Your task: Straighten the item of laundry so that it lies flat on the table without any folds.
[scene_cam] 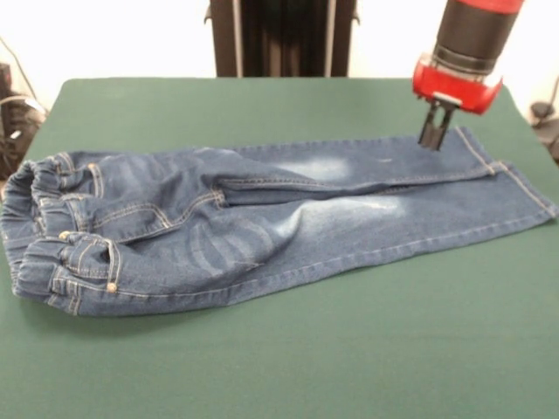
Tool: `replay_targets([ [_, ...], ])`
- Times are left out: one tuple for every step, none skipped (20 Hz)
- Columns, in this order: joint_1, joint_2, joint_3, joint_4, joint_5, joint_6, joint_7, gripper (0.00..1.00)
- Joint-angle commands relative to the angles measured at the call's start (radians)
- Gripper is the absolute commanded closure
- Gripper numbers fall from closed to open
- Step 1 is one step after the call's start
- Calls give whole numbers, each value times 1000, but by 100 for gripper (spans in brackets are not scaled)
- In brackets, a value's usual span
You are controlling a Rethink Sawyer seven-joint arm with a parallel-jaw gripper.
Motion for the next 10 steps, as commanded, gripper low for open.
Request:
replay_targets([
  [-45,109,123,-81,0,-41,102,100],
  [-45,130,122,-88,-4,-63,103,100],
  [-44,145,120,-93,-6,-78,106,100],
  [-43,160,118,-99,-7,-92,108,100],
  [-44,170,119,-102,-7,-97,110,100],
  [-43,186,119,-106,-6,-115,116,100],
  [-47,193,125,-106,-5,-126,119,100],
  [-50,200,130,-105,-4,-136,123,100],
  [-54,207,135,-105,-3,-147,126,100],
  [-55,211,138,-100,-2,-155,130,100],
])
